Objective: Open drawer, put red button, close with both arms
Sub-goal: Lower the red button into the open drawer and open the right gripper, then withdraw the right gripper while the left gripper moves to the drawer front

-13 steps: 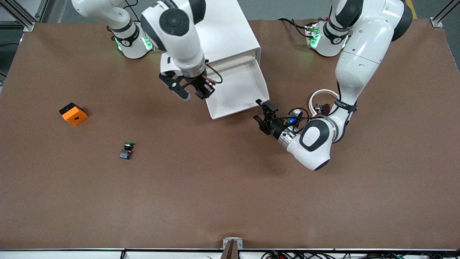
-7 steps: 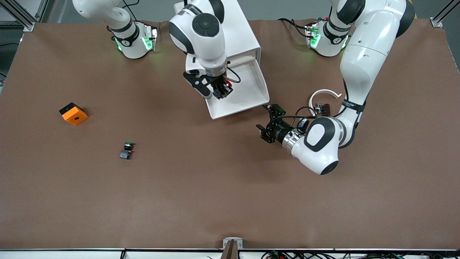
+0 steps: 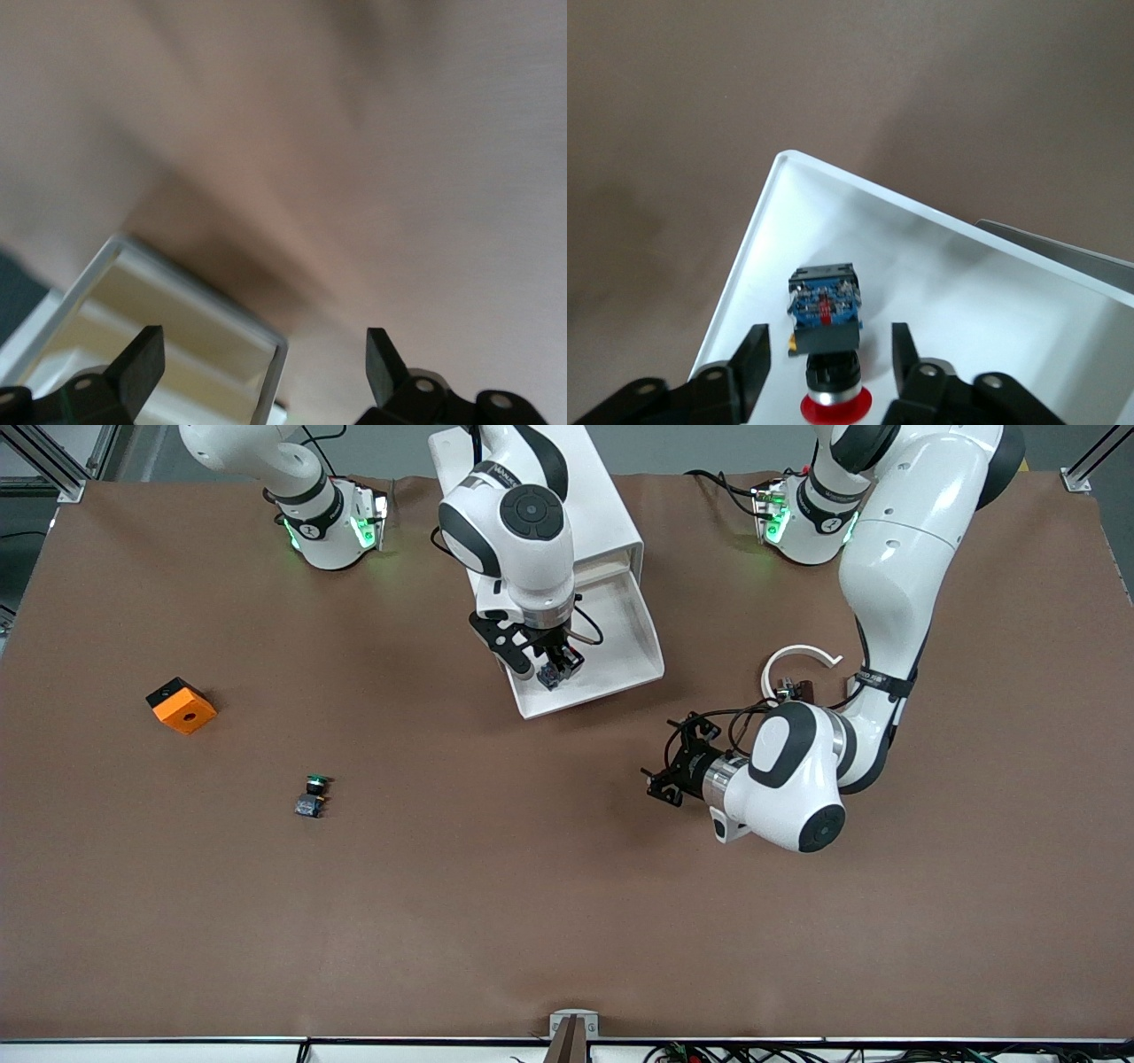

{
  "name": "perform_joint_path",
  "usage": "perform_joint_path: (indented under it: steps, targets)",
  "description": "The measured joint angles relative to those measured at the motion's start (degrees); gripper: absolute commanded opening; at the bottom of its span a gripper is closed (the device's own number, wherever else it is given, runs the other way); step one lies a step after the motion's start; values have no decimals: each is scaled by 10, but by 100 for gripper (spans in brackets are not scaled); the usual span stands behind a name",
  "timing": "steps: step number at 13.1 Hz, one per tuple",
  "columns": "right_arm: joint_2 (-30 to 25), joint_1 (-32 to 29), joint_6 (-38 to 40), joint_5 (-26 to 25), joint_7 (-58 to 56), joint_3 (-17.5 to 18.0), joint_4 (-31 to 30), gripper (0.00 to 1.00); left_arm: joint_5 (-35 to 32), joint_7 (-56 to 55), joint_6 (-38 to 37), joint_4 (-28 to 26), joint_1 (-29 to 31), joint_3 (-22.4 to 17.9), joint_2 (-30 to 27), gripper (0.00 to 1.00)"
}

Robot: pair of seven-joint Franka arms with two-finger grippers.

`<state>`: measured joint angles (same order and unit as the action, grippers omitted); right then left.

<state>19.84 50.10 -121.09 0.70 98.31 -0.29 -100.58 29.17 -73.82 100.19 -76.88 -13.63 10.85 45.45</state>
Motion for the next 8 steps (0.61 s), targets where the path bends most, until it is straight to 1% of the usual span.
perform_joint_path:
  steps: [2, 4, 6, 8]
  targets:
    - [0, 0, 0, -3, -2, 0, 8, 100, -48, 75, 40, 0, -3, 1, -7, 100]
    - [0, 0, 10, -6, -21, -5, 24, 100, -108, 124, 77, 0, -12, 1, -13, 100]
    - [0, -12, 59, -7, -75, -12, 57, 100, -144, 140, 127, 0, -21, 1, -19, 100]
    - [-1, -50, 120, -7, -160, -16, 99, 100, -164, 156, 156, 1, -26, 2, -25, 100]
